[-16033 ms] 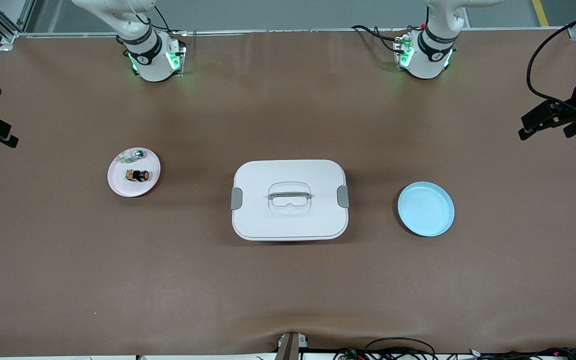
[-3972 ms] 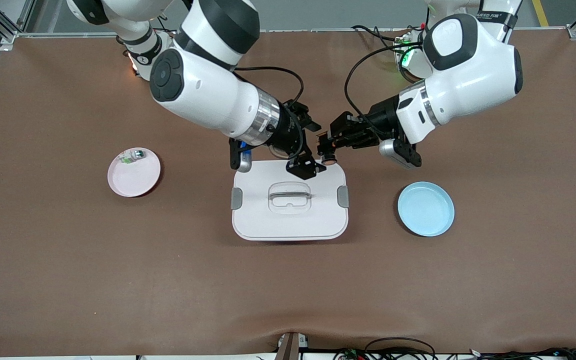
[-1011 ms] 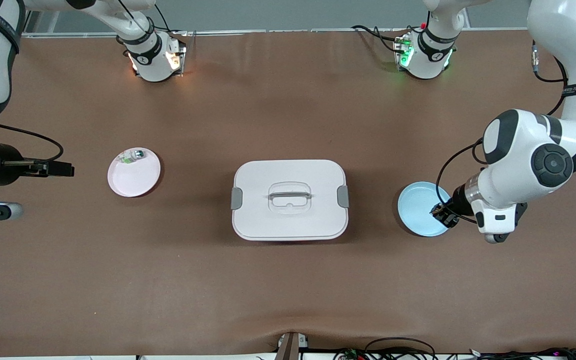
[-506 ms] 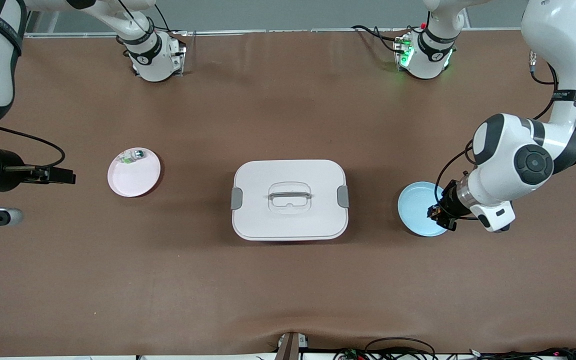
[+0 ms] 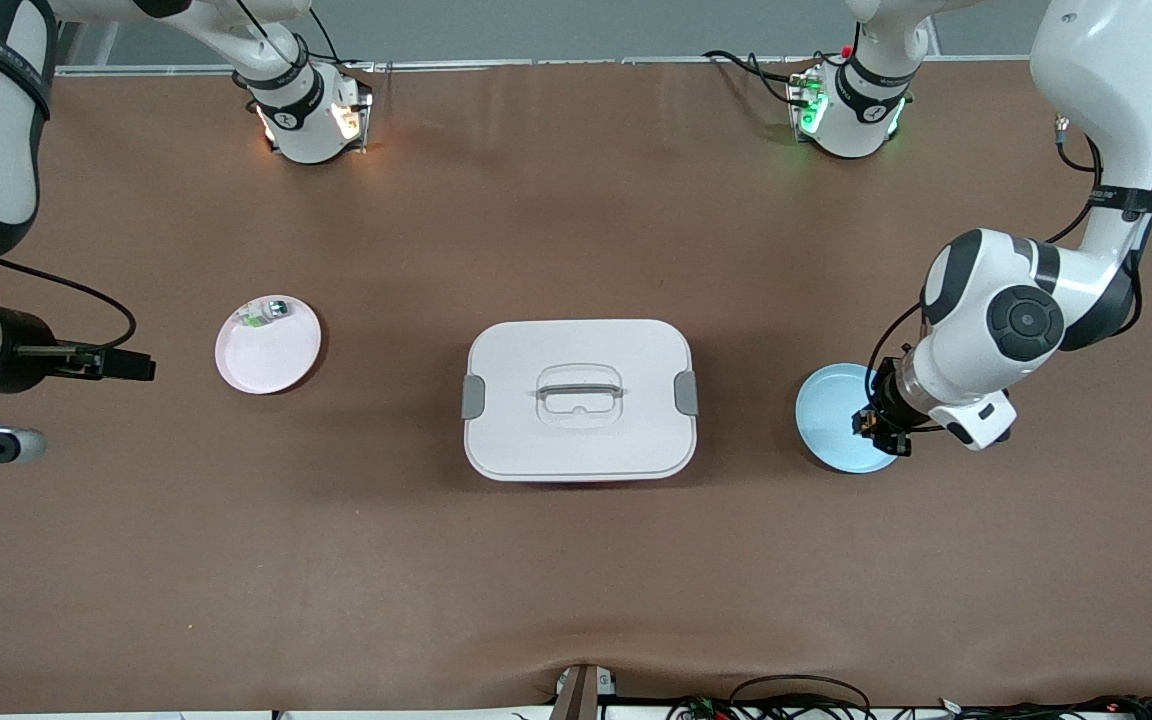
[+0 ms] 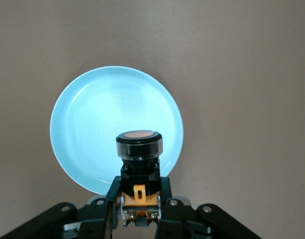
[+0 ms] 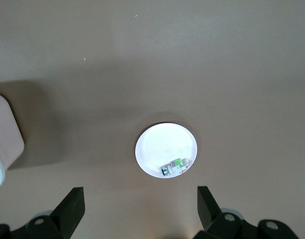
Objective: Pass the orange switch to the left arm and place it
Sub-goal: 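Lower the switch onto the blue plate with the left gripper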
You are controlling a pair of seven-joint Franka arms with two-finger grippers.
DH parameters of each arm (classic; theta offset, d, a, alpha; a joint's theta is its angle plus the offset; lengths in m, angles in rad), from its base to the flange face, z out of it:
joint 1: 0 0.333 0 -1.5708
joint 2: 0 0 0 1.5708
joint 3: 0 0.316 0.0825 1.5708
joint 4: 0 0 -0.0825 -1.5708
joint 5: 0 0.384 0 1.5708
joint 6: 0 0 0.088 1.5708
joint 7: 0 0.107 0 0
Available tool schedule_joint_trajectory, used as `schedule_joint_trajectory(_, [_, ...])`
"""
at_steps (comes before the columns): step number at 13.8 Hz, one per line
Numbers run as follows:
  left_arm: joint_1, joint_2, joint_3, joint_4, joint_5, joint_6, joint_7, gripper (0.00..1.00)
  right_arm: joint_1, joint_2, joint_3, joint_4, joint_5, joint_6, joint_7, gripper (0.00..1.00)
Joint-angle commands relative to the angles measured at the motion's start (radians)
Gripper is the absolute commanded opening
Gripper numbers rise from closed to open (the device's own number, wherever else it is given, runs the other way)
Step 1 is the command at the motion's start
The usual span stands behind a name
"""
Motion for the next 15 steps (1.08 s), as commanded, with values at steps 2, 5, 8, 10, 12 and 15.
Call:
schedule_joint_trajectory(2, [0.009, -0.048, -0.004, -0.11, 0.036, 0.066, -0.024, 0.01, -0.003, -0.063, 0.006, -0.022, -0.006, -0.004, 0.038, 1.0])
schedule_joint_trajectory(5, [0.026, -0.051, -0.006, -0.159, 0.068, 0.109, -0.024, 0.01, -0.015, -0.075, 0.008, -0.022, 0.009, -0.006, 0.038, 1.0])
schedule_joint_trajectory(8, [0.053, -0.039, -0.007, -0.182, 0.093, 0.175, -0.022, 0.01, -0.02, -0.091, 0.008, -0.022, 0.01, 0.002, 0.039, 1.0])
schedule_joint_trajectory(10, [0.057, -0.03, -0.007, -0.19, 0.093, 0.198, -0.016, 0.01, -0.02, -0.1, 0.008, -0.022, 0.01, 0.005, 0.039, 1.0])
schedule_joint_trajectory(12, [0.069, -0.011, -0.009, -0.191, 0.093, 0.201, -0.017, 0.01, -0.008, -0.106, 0.005, -0.025, -0.008, 0.013, 0.039, 1.0])
schedule_joint_trajectory(15, [0.075, 0.015, -0.01, -0.2, 0.093, 0.203, -0.017, 0.01, -0.017, -0.137, 0.006, -0.063, -0.006, 0.046, 0.04, 1.0])
